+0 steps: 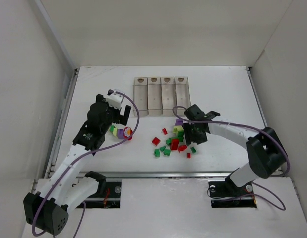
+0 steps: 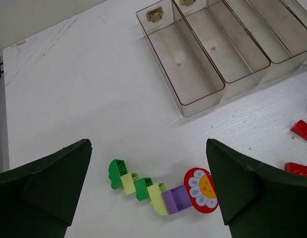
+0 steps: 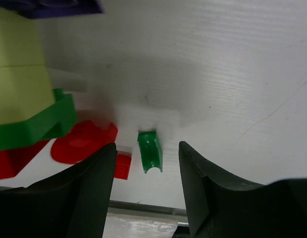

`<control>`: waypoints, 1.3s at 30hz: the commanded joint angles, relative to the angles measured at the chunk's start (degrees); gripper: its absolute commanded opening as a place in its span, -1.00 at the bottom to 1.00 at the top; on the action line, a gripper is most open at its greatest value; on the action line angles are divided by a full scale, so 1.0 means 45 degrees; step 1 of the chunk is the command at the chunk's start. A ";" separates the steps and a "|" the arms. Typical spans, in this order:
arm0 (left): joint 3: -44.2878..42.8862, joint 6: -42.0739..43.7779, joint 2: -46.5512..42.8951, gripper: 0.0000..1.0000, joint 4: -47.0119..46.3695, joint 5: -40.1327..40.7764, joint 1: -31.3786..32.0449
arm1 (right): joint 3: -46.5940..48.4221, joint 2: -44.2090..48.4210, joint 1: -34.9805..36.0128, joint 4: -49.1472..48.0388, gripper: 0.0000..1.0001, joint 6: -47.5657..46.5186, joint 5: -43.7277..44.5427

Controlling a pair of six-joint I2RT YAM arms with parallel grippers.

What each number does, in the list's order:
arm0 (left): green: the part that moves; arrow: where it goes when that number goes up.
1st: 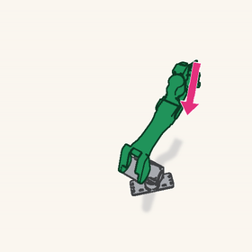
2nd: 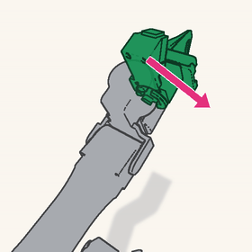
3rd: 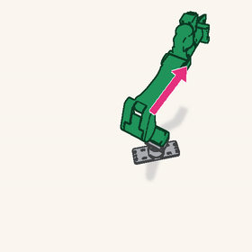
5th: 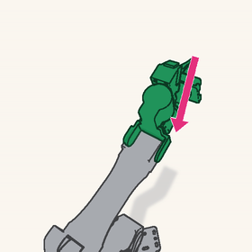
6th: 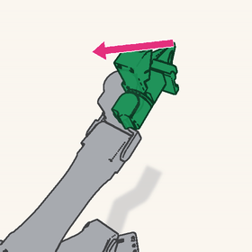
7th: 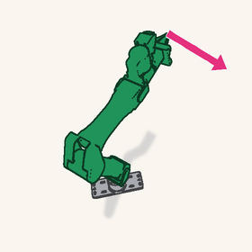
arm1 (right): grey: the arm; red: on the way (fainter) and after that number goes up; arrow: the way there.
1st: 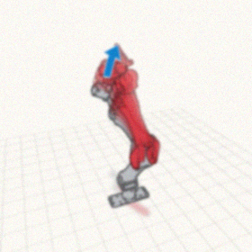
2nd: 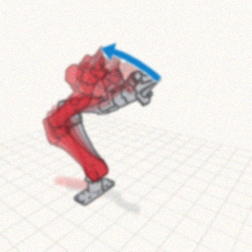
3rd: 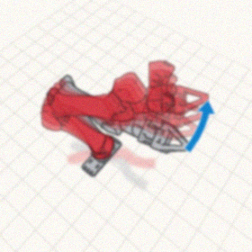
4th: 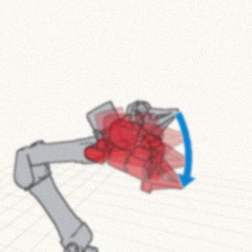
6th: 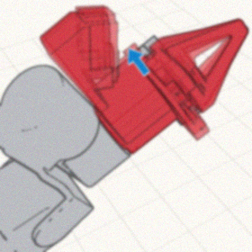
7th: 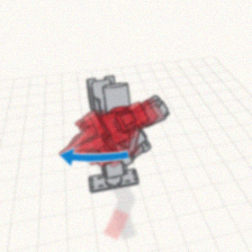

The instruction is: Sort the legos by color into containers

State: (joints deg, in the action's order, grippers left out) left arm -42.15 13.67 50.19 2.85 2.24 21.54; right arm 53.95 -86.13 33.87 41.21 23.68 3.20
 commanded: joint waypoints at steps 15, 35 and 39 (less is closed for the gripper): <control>0.0051 -0.1105 -0.0529 1.00 -0.0497 0.0440 0.0077 | 0.0745 -0.1113 0.0111 0.1897 -0.05 0.1261 0.0071; 0.0168 -0.0968 -0.0529 1.00 -0.0614 -0.0222 0.0077 | 0.2381 0.0111 -0.0007 0.2266 -1.00 0.1416 0.1941; 0.0440 -0.0149 -0.0529 1.00 -0.0614 -0.1178 0.0077 | 0.4725 0.0428 -0.0124 0.1705 -1.00 0.1497 0.4088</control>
State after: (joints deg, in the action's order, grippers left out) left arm -41.54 10.68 48.97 2.39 0.97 21.54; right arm 67.16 -87.61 33.71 51.86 29.45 12.64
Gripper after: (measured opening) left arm 0.997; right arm 0.210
